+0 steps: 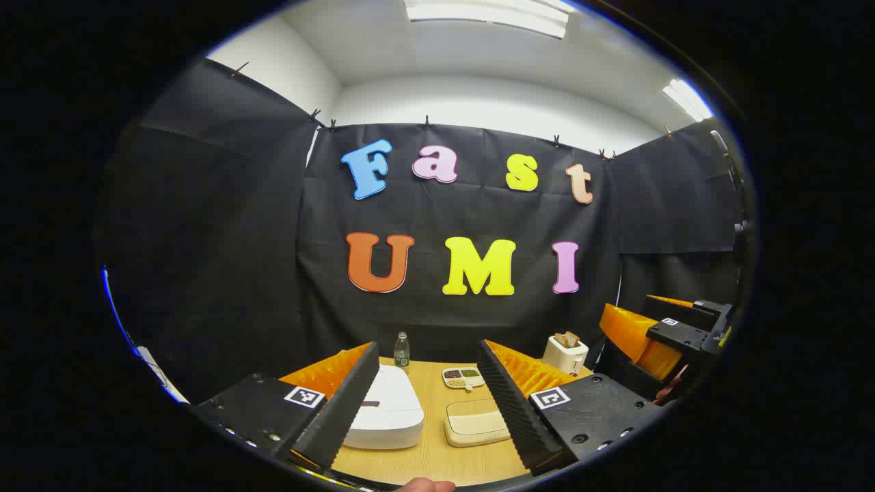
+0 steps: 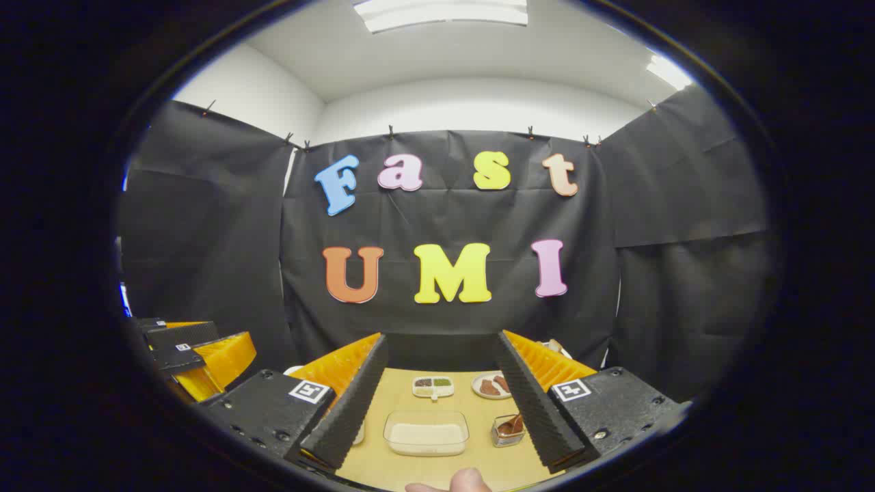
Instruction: Close the left gripper, press the button to open the rice cooker; take a wooden spoon from the chopstick holder with the right hand, scoop a spoonful of rice and pour it into the rice cooker, then put the wooden spoon back into the chopstick holder.
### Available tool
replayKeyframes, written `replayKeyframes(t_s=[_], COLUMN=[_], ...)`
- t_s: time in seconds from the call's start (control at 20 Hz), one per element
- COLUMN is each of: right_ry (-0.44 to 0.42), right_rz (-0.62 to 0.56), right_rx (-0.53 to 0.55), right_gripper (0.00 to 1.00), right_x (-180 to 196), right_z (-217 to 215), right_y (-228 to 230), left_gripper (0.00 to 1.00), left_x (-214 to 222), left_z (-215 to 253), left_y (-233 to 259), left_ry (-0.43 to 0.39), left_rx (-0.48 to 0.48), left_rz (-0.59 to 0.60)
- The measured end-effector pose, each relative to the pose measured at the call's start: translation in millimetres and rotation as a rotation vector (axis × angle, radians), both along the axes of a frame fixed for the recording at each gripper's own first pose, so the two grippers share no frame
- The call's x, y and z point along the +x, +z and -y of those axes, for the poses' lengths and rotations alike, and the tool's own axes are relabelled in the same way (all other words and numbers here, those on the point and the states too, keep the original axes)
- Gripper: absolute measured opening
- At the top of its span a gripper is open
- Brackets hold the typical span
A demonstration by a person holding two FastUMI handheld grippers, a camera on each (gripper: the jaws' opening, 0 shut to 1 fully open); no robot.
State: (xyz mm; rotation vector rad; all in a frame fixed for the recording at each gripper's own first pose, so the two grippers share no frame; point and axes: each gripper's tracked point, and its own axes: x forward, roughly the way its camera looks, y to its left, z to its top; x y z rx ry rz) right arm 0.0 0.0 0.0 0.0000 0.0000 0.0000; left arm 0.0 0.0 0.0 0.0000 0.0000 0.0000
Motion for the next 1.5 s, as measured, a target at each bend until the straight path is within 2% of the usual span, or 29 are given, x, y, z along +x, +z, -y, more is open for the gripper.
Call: replayKeyframes(t_s=[0.4, 1.0, 1.5], right_ry=[0.004, 0.016, 0.015], right_rz=[-0.014, -0.028, -0.052], right_rx=[0.020, 0.016, 0.032], right_gripper=[1.00, 1.00, 1.00], right_x=[12.4, 23.0, 45.5], right_z=[7.9, 7.8, 16.9], right_y=[-3.3, -7.5, -20.0], left_gripper=[0.94, 0.94, 0.94], left_x=[3.9, 14.6, 34.4], left_z=[-0.6, -7.0, -15.1], left_y=[0.6, -6.2, -33.9], left_ry=[0.009, 0.079, 0.104], left_rx=[-0.014, -0.023, 0.009], left_rz=[0.013, 0.032, -0.053])
